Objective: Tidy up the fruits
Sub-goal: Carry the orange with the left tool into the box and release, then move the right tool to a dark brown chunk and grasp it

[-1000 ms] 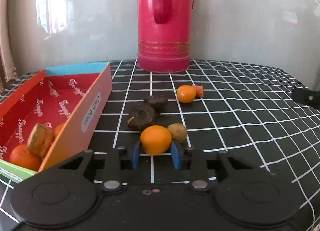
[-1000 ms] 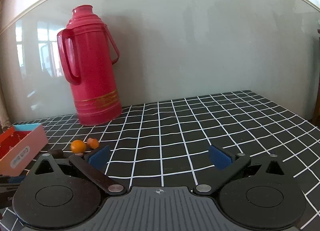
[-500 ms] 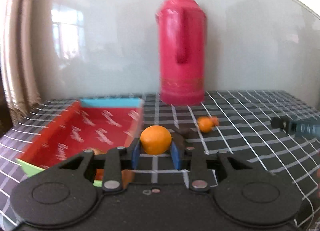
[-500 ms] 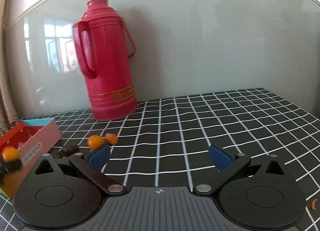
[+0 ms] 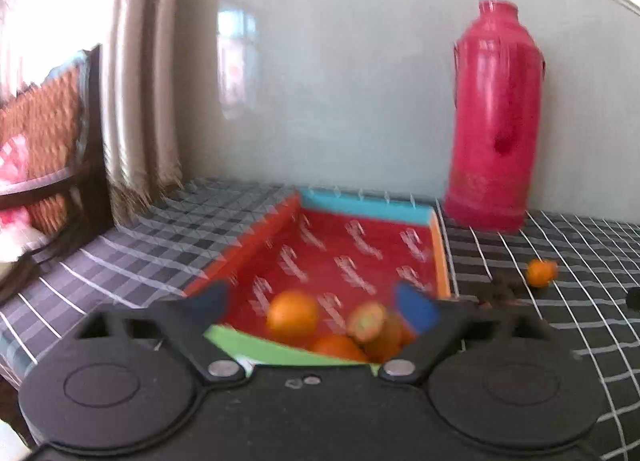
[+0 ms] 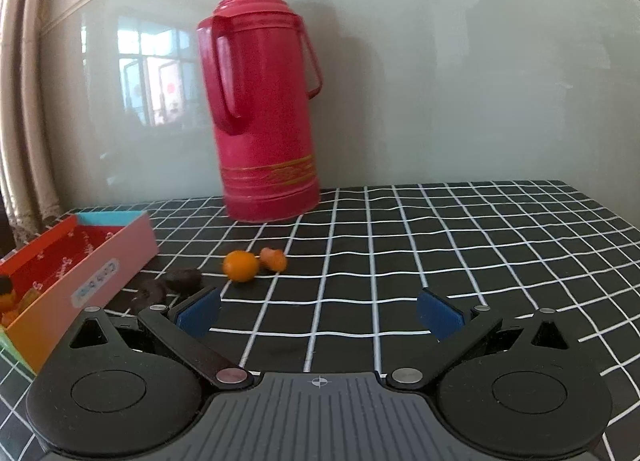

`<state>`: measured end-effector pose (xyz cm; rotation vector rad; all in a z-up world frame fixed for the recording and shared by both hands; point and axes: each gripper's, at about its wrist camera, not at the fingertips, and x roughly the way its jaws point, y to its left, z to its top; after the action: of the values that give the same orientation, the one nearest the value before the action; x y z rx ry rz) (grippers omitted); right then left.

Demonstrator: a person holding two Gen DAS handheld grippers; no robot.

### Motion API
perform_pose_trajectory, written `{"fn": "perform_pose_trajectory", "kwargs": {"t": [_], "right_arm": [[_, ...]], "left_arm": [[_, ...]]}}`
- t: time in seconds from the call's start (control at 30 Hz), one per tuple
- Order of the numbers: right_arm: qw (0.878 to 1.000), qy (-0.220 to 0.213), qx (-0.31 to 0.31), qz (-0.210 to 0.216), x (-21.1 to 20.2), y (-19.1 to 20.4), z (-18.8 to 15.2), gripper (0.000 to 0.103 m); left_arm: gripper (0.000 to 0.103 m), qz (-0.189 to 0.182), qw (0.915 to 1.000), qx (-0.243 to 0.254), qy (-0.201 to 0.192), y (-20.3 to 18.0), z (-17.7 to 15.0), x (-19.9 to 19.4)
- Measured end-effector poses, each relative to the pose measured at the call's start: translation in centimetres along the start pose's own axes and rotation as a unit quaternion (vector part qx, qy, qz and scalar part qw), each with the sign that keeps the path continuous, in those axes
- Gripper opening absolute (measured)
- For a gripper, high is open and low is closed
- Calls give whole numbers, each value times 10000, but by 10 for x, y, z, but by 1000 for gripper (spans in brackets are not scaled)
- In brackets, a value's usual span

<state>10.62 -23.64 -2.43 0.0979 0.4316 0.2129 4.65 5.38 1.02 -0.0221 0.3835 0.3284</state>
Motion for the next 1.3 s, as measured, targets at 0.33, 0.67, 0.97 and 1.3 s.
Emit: {"fn": "perform_pose_trajectory", "kwargs": {"t": [0.33,0.67,0.97,1.3], "right_arm": [[9987,-52,-424,271,5,27,-3,103],[9910,-151,-1217,529,23,80,-3,103],[9814,235,-1744,770,60,127,-5,86],[9808,707,-1639,783,88,132,-4,66]], "left_arm": [[97,88,9999,-20,-76,5,-2,-3],[97,344,9993,-97,-104,35,-6,-2],[97,619,9976,-308,11,74,-9,-2],[97,855,9951,-477,142,105,-11,-1]]}}
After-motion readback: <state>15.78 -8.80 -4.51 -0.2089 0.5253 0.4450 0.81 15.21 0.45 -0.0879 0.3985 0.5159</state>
